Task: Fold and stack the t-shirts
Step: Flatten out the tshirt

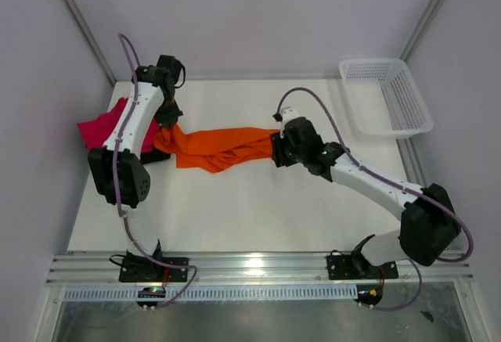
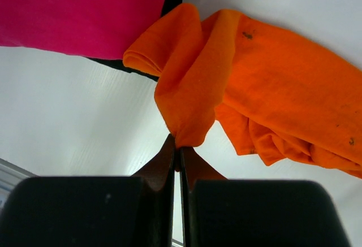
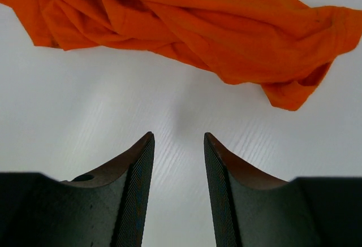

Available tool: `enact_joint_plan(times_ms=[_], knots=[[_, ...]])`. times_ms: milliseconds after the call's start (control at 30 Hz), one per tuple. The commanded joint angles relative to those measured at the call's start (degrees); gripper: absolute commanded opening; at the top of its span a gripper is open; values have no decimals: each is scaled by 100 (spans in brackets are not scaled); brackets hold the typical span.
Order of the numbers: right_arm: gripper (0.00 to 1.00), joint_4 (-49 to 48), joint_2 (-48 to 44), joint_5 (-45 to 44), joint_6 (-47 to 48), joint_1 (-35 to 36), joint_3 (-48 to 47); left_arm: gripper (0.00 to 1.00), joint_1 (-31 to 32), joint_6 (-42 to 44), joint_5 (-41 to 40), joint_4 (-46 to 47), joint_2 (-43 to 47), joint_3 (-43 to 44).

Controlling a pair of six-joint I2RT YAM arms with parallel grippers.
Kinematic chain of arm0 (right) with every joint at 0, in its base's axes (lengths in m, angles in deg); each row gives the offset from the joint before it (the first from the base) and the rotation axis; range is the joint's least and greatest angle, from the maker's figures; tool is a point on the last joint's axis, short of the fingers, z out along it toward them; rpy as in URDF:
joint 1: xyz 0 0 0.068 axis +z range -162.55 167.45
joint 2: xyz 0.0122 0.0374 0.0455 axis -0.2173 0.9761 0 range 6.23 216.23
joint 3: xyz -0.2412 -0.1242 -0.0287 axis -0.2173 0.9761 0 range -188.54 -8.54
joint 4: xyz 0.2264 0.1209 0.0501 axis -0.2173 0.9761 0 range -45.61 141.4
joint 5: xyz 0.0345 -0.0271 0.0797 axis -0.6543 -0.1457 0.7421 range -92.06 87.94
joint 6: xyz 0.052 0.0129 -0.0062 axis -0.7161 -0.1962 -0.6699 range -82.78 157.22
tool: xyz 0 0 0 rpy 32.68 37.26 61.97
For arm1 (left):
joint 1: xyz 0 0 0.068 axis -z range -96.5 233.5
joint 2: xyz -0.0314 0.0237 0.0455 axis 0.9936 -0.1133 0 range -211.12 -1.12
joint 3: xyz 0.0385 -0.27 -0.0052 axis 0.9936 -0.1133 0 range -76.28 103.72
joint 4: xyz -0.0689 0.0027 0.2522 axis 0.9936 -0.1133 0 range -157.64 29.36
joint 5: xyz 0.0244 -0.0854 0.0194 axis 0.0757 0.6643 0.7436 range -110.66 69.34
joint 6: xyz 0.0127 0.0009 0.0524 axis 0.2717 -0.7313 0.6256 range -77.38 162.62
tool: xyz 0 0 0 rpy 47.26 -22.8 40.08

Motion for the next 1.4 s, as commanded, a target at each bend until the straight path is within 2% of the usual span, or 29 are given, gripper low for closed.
enact_joint_plan(times_ms=[0, 100, 433, 567, 967, 1367], knots=[[45, 305, 886, -1746, 650, 664, -785, 0, -35, 33, 22, 161, 147, -56], [44, 561, 1678, -2811, 1090, 1069, -1479, 0, -26, 42, 22, 188, 209, -109], [44, -19, 2876, -3884, 2645, 1747, -2447, 0, -35, 156, 4, 231, 253, -232], [44, -142, 3149, -3798, 2936, 1826, -2580, 0, -35, 209, 13, 267, 226, -267], [43, 104, 4002, -3165, 2998, 1862, -3265, 0, -35, 271, 4, 249, 103, -232], [43, 359, 4573, -3138, 2919, 1862, -3678, 0, -35, 288, 30, 223, 121, -249]])
